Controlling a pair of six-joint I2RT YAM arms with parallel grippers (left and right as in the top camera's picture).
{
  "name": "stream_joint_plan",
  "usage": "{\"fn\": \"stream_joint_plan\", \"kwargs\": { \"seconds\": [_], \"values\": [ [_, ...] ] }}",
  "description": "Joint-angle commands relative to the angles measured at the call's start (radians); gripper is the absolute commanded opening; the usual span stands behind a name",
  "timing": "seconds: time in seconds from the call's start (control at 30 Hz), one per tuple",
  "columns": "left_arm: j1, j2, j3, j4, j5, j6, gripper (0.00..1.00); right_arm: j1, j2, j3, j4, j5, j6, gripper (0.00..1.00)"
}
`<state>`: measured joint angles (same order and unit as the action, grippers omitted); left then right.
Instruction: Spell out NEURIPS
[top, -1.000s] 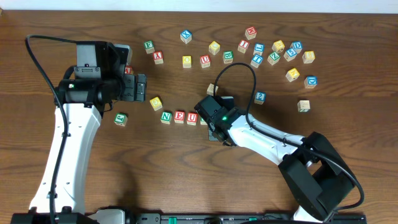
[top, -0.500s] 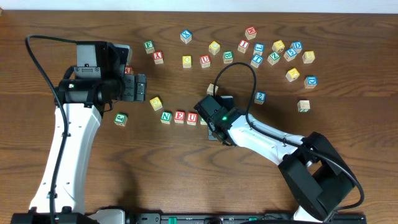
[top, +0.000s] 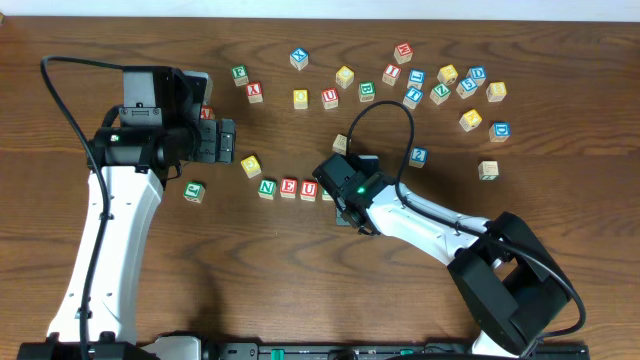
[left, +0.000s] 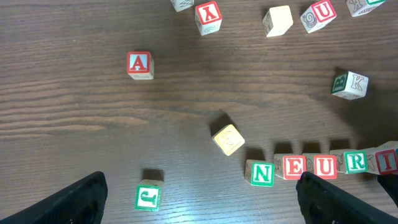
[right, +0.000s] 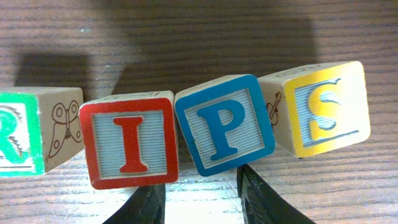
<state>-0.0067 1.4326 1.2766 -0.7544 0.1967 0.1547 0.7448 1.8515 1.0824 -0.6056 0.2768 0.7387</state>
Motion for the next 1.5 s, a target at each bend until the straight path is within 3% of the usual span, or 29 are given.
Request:
{"fn": "stream_joint_plan", "kwargs": {
  "seconds": [0.0,1.47],
  "values": [
    [0.004,-0.002,0.021,0.0,0.001,0.002,0.96,0.003,-0.009,-0.006,-0.001,0.034,0.04,0.33],
    [0.003,-0.002,0.021,0.0,0.001,0.002,0.96,0.016,-0.009,-0.006,-0.007,0.032,0.089,0.33]
  ]
}}
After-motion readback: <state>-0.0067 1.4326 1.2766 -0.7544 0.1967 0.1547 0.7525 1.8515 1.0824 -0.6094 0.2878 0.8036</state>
